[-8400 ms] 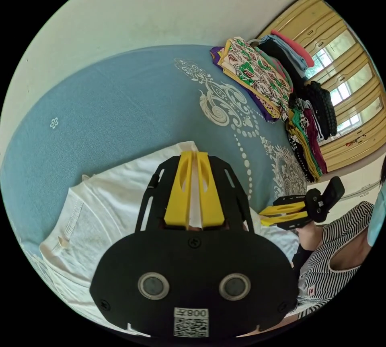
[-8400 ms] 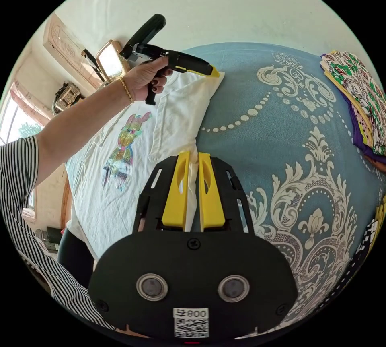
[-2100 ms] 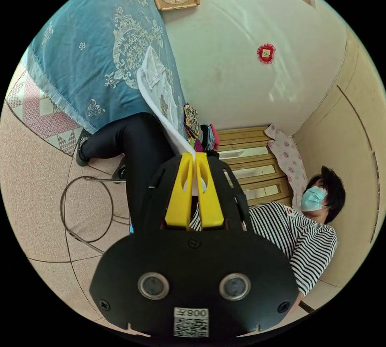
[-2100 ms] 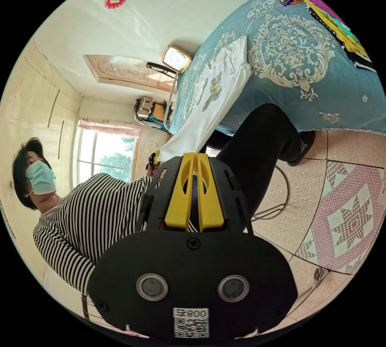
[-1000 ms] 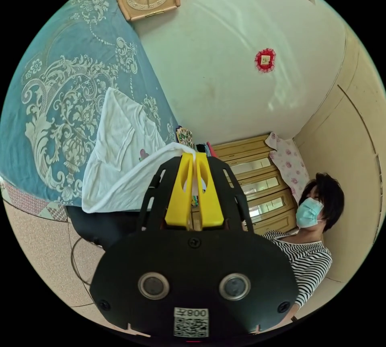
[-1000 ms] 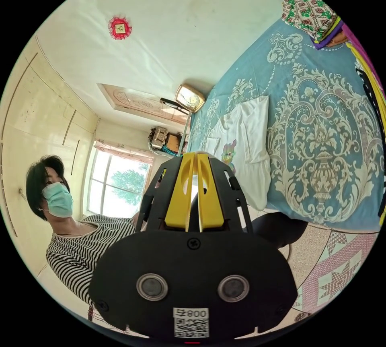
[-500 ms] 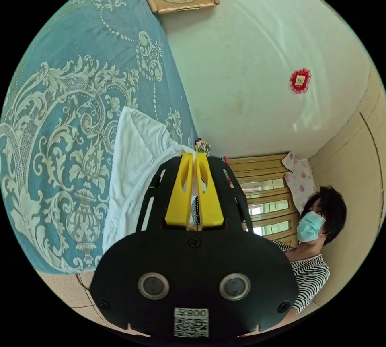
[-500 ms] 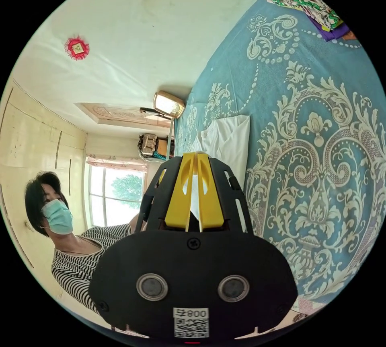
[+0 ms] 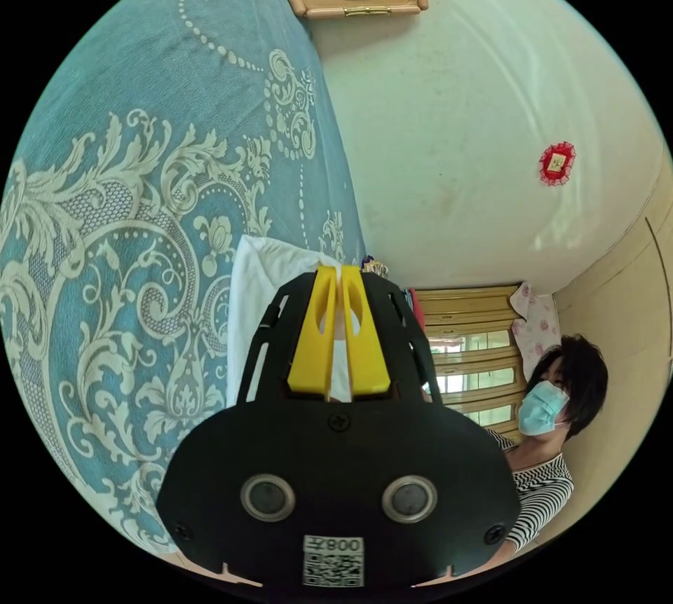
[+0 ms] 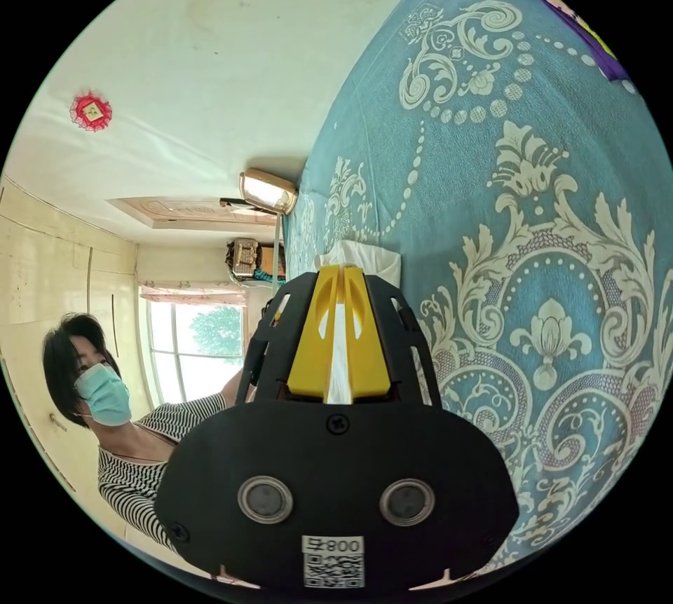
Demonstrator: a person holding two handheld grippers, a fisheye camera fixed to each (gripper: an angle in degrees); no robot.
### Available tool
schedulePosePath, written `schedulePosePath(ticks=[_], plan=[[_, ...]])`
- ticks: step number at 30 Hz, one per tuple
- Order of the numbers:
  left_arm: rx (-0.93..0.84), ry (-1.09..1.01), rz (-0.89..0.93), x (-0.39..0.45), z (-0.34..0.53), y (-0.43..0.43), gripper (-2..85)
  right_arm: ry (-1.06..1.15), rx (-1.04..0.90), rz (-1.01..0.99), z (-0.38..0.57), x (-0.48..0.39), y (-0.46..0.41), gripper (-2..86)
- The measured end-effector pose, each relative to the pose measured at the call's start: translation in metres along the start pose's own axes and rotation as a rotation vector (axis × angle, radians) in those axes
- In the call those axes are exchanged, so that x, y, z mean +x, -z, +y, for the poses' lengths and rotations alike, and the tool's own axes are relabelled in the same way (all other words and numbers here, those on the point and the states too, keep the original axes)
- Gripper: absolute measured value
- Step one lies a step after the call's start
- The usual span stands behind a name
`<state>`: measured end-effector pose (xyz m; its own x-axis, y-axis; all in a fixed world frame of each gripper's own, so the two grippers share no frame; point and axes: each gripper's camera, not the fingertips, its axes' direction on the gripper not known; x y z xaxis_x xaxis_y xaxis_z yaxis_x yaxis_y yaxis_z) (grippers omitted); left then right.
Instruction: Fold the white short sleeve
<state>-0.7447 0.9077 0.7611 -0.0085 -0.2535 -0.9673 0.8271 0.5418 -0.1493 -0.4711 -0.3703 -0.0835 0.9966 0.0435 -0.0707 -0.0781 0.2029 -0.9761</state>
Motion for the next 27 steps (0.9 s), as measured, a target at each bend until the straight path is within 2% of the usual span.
schedulePosePath(ticks=[11,27], plan=[[0.011,0.104,-0.052,-0.041,-0.070,-0.040,5.1,-0.096,-0.026,0.015,-0.092,0.040,-0.042,1.2],[0.165,0.135,0.089,-0.038,-0.120,-0.053,8.0,-0.131,0.041,-0.073,-0.145,0.040,-0.055,2.4]])
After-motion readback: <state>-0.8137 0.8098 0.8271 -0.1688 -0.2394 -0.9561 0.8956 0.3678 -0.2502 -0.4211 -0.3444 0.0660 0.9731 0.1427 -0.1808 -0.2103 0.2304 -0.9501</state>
